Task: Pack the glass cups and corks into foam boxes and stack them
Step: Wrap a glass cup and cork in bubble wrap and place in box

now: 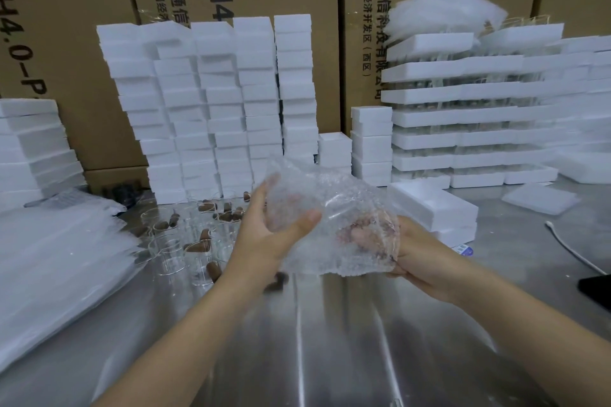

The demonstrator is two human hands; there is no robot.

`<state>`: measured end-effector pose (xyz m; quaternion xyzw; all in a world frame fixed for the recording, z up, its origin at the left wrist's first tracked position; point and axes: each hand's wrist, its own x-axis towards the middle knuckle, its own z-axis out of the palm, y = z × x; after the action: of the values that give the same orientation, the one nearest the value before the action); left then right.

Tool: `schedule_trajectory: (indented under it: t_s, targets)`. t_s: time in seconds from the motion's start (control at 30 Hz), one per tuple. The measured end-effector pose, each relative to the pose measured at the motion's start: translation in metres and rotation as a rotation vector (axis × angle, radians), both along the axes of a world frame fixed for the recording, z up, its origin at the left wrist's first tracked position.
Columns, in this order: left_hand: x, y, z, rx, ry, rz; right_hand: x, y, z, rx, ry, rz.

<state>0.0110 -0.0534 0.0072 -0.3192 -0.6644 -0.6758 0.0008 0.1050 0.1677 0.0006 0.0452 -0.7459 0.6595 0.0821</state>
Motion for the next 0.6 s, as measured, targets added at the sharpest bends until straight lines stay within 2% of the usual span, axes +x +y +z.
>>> schedule_trajectory:
  t_s: [0.1, 0.23, 0.37, 0.47, 0.6]
  targets:
    - [0.000, 0.007, -0.008, 0.012, -0.064, -0.102, -0.001, -0.001, -0.004, 0.053, -0.015, -0.010]
    - [0.008, 0.011, -0.012, -0.002, 0.001, -0.153, -0.002, 0.003, -0.011, 0.153, 0.037, -0.101]
    - [0.016, 0.011, -0.011, -0.107, 0.090, -0.080, 0.002, 0.005, -0.007, 0.168, 0.182, 0.058]
    - [0.018, 0.010, -0.010, -0.129, 0.154, 0.000, 0.001, 0.004, -0.002, 0.311, 0.202, -0.062]
    - [0.016, 0.009, -0.010, -0.132, 0.170, -0.006, -0.007, 0.011, -0.009, 0.486, 0.160, -0.189]
